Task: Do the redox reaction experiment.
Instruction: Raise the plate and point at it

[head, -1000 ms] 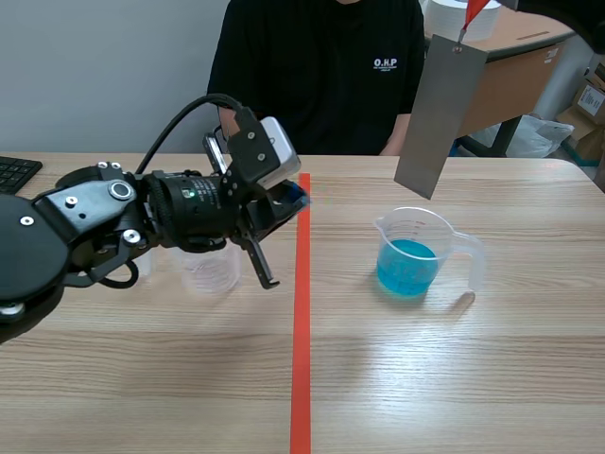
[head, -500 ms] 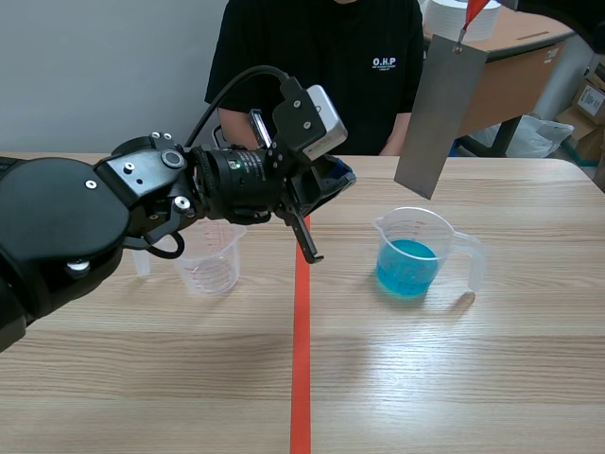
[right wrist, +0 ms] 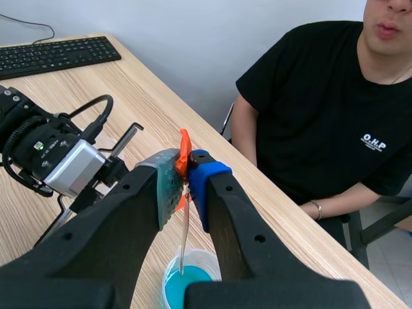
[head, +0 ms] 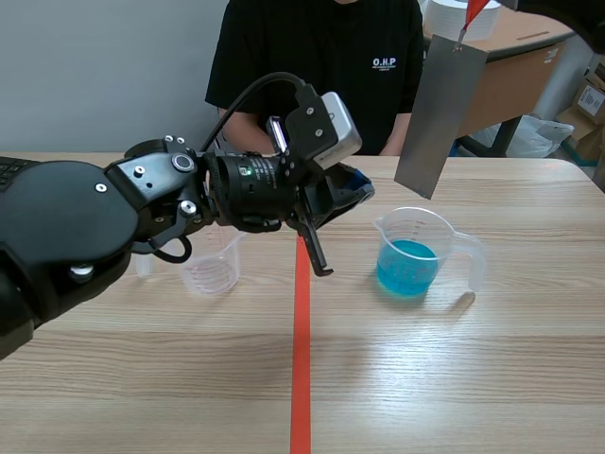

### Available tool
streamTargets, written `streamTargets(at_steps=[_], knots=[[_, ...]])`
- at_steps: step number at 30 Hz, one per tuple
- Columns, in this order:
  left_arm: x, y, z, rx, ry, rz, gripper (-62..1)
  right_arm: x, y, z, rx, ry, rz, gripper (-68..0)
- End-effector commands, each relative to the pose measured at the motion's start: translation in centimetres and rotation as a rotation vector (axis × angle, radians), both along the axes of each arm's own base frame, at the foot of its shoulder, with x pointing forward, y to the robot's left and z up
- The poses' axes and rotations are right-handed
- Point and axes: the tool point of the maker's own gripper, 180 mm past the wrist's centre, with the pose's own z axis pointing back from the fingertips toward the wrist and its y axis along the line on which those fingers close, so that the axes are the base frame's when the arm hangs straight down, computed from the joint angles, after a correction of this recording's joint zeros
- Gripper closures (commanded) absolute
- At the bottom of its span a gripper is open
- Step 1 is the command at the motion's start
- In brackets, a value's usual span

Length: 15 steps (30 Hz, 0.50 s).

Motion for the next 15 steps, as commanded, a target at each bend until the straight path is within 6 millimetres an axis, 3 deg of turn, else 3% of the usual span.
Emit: streamTargets(at_steps=[1, 15], knots=[[0.3, -1.2, 2.1, -0.048, -0.036, -0.010, -4.7, -0.2, 0.0, 1.0, -0.006, -0.036, 0.010, -1.7], [1.8, -0.9, 2.9, -0.045, -0.078, 0.054, -4.7, -0.1, -0.1, 1.0, -0.008, -0.034, 0.009, -1.7]])
